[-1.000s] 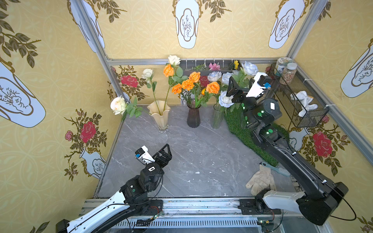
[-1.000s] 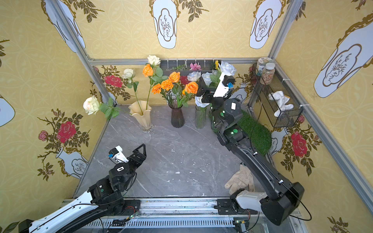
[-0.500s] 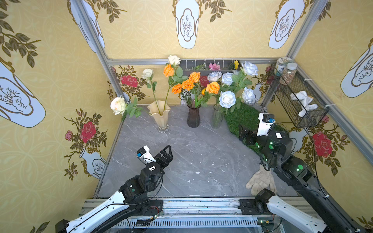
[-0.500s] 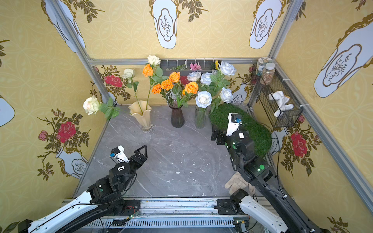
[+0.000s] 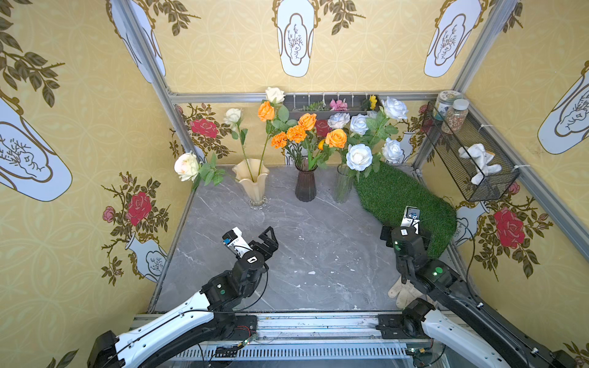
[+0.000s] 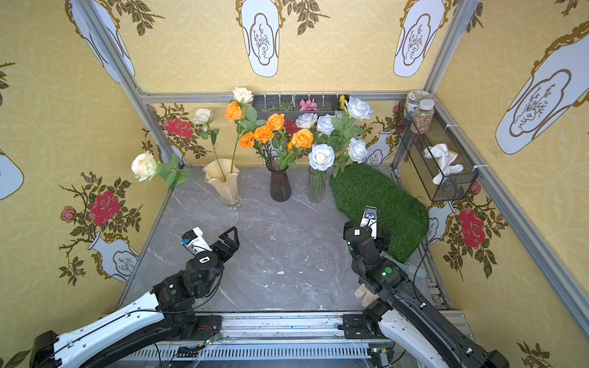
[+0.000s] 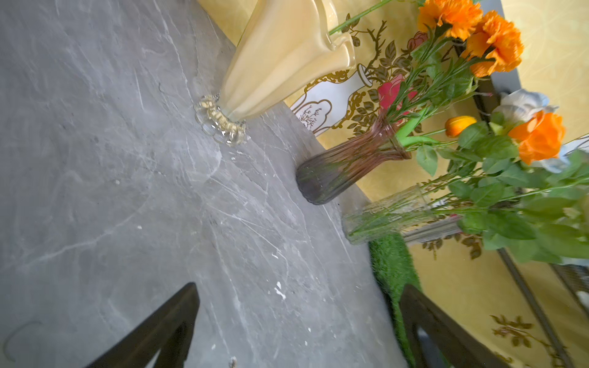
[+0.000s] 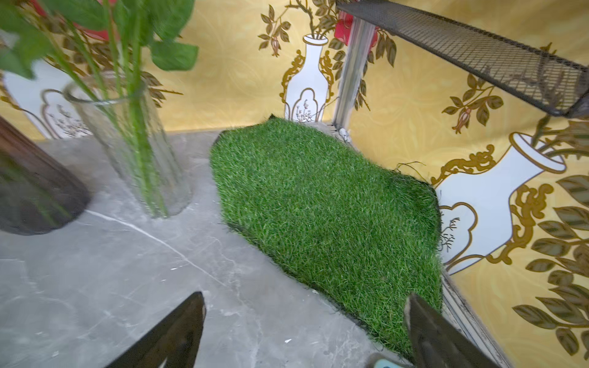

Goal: Arrange the flowers in different vases according to their colors
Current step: Reset both arms

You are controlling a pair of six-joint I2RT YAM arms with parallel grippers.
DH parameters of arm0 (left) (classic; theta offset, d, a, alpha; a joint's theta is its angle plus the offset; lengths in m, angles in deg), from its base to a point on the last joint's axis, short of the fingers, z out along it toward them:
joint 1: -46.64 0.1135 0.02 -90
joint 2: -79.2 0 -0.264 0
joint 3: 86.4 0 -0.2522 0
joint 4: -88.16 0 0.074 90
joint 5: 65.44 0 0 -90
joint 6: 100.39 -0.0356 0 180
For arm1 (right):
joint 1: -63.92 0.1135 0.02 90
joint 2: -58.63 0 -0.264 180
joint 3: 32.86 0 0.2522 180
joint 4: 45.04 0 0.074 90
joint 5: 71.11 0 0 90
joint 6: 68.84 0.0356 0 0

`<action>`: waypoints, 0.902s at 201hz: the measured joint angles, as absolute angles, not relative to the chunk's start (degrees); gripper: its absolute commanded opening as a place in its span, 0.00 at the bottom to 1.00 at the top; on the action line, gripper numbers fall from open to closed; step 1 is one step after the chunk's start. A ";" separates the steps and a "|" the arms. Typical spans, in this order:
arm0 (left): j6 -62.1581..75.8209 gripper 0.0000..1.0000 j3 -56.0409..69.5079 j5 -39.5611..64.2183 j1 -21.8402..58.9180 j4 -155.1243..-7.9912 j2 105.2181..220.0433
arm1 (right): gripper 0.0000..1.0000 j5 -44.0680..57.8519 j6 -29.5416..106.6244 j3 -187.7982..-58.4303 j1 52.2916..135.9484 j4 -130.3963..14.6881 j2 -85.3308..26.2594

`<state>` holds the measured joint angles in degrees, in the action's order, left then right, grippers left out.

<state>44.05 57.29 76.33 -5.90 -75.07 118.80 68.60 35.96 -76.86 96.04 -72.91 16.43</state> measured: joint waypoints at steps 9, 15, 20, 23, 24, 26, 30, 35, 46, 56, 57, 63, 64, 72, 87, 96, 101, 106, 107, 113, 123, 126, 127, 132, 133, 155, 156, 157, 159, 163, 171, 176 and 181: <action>41.62 1.00 55.50 79.19 -5.87 -75.75 121.27 | 0.97 69.50 35.16 -74.68 95.99 -69.85 15.10; 39.74 1.00 54.63 81.03 -5.72 -76.78 122.60 | 0.97 70.07 34.35 -73.06 95.84 -67.52 14.64; 37.97 1.00 54.06 82.40 -5.39 -78.09 123.71 | 0.97 70.27 34.04 -71.73 95.69 -65.68 14.45; 36.57 1.00 53.77 83.45 -5.13 -79.25 124.48 | 0.97 70.37 33.78 -70.94 95.58 -64.26 14.38; 36.20 1.00 53.73 83.71 -5.02 -79.55 124.67 | 0.97 70.40 33.67 -70.66 95.51 -63.82 14.36; 35.00 1.00 53.69 84.46 -4.63 -80.47 125.24 | 0.97 70.51 33.34 -70.13 95.38 -62.79 14.31; 33.03 1.00 53.73 85.53 -3.91 -81.96 126.05 | 0.97 70.59 32.73 -69.04 95.16 -60.83 14.27; 30.84 1.00 53.95 86.51 -2.86 -83.68 126.95 | 0.97 70.64 32.25 -67.57 94.73 -58.36 14.18; 25.58 1.00 55.00 87.41 1.21 -87.86 128.85 | 0.97 70.35 30.61 -64.47 93.54 -52.85 13.85; 22.01 1.00 55.83 86.77 5.93 -90.13 130.01 | 0.97 69.65 29.36 -62.39 92.17 -48.43 13.09; 21.73 1.00 55.89 86.66 6.32 -90.28 130.10 | 0.97 69.59 29.28 -62.22 92.01 -47.98 12.98; 19.83 1.00 56.20 85.92 9.12 -91.40 130.66 | 0.97 68.76 28.51 -61.24 90.77 -45.33 12.13; 19.57 1.00 56.24 85.83 9.47 -91.55 130.73 | 0.97 68.60 28.42 -61.10 90.57 -45.02 11.98; 16.77 1.00 56.92 85.18 12.60 -93.78 131.56 | 0.97 67.69 28.34 -60.47 89.13 -42.88 10.62; 10.43 1.00 59.46 84.04 16.40 -100.38 133.66 | 0.97 66.72 28.14 -59.20 87.29 -37.61 7.73; 6.04 1.00 61.55 83.17 18.15 -105.15 135.47 | 0.97 66.00 27.70 -58.22 87.01 -34.14 5.77; 4.00 1.00 62.45 82.93 18.93 -107.33 136.59 | 0.97 65.63 27.22 -57.72 86.77 -32.43 4.39; 1.88 1.00 63.24 82.56 19.81 -109.65 137.85 | 0.97 65.48 26.81 -57.39 86.66 -30.99 2.99; 1.23 1.00 63.48 82.38 20.09 -110.48 138.27 | 0.97 65.44 26.76 -57.34 86.64 -30.69 2.69; -1.09 1.00 64.07 81.70 21.01 -112.95 139.84 | 0.97 65.22 26.22 -56.86 86.40 -28.50 0.59; -4.13 1.00 64.55 81.05 22.63 -116.93 142.42 | 0.97 65.24 24.97 -55.71 86.03 -24.22 -2.30; -5.04 1.00 64.55 80.44 23.17 -118.04 143.38 | 0.97 65.24 24.84 -55.31 85.98 -23.06 -3.17; -5.29 1.00 64.55 80.26 23.31 -118.33 143.60 | 0.97 65.24 24.73 -55.18 85.96 -22.64 -3.43; -6.64 1.00 64.44 79.60 23.98 -119.83 144.85 | 0.97 65.28 24.14 -54.61 85.92 -20.89 -4.70; -6.88 1.00 64.40 79.58 24.09 -120.07 145.05 | 0.97 65.28 24.03 -54.53 85.89 -20.68 -4.92; -9.11 1.00 63.74 76.70 26.19 -126.24 149.29 | 0.97 64.85 21.87 -53.83 85.59 -14.84 -8.31; -9.11 1.00 63.74 76.54 26.26 -126.43 149.44 | 0.97 64.80 21.82 -53.80 85.57 -14.53 -8.40; -9.18 1.00 63.74 76.26 26.37 -126.78 149.77 | 0.97 64.76 21.74 -53.78 85.55 -14.16 -8.50; -9.28 1.00 63.74 76.02 26.47 -127.16 150.16 | 0.97 64.60 21.50 -53.74 85.50 -13.44 -8.77; -9.37 1.00 63.81 75.67 26.65 -128.18 151.03 | 0.97 64.39 20.93 -53.59 85.39 -12.04 -9.23; -9.90 1.00 64.13 75.10 26.87 -130.06 152.48 | 0.97 64.06 20.23 -53.10 85.22 -9.29 -10.36; -9.94 1.00 64.42 74.75 26.89 -130.89 152.94 | 0.97 64.04 19.53 -52.80 85.13 -7.95 -11.00; -9.94 1.00 64.86 74.42 26.98 -131.81 153.09 | 0.97 64.01 19.20 -52.54 85.02 -6.82 -11.63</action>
